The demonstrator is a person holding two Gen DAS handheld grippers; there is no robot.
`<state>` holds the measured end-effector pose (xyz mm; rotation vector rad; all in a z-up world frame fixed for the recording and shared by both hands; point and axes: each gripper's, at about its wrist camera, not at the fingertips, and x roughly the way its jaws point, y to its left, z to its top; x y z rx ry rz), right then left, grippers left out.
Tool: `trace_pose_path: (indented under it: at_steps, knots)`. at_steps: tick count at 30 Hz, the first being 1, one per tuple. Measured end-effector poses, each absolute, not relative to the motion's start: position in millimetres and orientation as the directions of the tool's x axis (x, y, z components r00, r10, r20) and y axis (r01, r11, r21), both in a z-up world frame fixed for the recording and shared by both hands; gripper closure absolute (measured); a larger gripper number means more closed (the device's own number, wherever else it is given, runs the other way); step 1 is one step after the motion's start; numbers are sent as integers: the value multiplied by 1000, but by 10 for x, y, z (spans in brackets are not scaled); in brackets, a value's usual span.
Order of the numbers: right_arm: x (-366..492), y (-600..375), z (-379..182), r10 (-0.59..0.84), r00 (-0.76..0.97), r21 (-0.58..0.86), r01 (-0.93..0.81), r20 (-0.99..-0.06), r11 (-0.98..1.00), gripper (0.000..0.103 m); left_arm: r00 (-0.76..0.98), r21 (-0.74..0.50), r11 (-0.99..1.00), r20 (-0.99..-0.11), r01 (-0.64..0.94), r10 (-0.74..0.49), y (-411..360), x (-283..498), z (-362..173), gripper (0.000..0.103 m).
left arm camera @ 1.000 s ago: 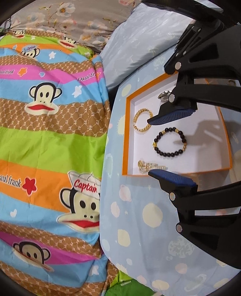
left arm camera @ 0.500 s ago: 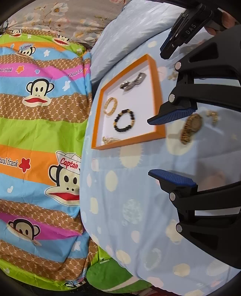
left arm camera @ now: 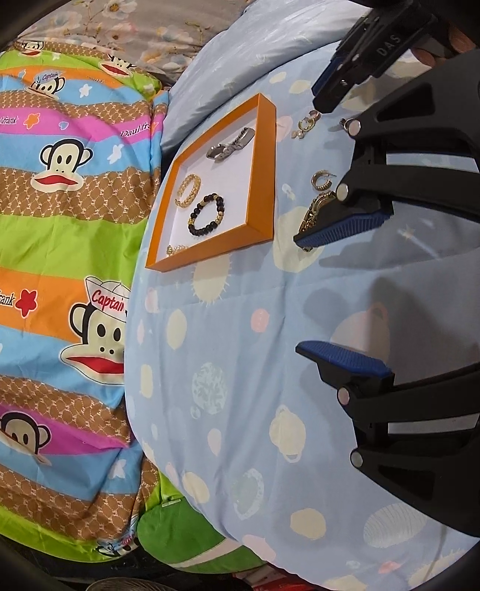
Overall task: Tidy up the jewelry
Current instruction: 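Close the left tool on the gold watch band while the right tool moves toward the silver ring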
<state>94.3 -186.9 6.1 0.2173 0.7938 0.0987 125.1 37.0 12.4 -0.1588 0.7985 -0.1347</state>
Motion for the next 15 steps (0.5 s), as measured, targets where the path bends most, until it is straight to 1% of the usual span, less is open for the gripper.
trace_pose_path:
  at_steps: [4, 5, 6, 8, 11, 15]
  knots:
    - [888, -1850, 57, 169, 697, 232, -4, -697, 973, 65, 679, -219, 971, -700, 92, -222, 343, 1249, 118, 48]
    - [889, -1867, 59, 167, 700, 237, 3, -694, 972, 63, 667, -232, 966, -704, 110, -245, 313, 1251, 110, 47]
    - [896, -1884, 53, 169, 699, 244, 8, -695, 970, 63, 654, -243, 962, -709, 126, -264, 274, 1259, 100, 44]
    - [914, -1918, 38, 168, 694, 254, 22, -700, 967, 63, 635, -253, 956, -717, 150, -290, 167, 1277, 85, 42]
    - [915, -1940, 36, 171, 695, 264, 28, -699, 964, 63, 632, -230, 959, -721, 168, -283, 5, 1286, 102, 42]
    - [913, -1942, 34, 171, 694, 264, 29, -699, 964, 63, 606, -189, 967, -753, 173, -256, -165, 1316, 22, 43]
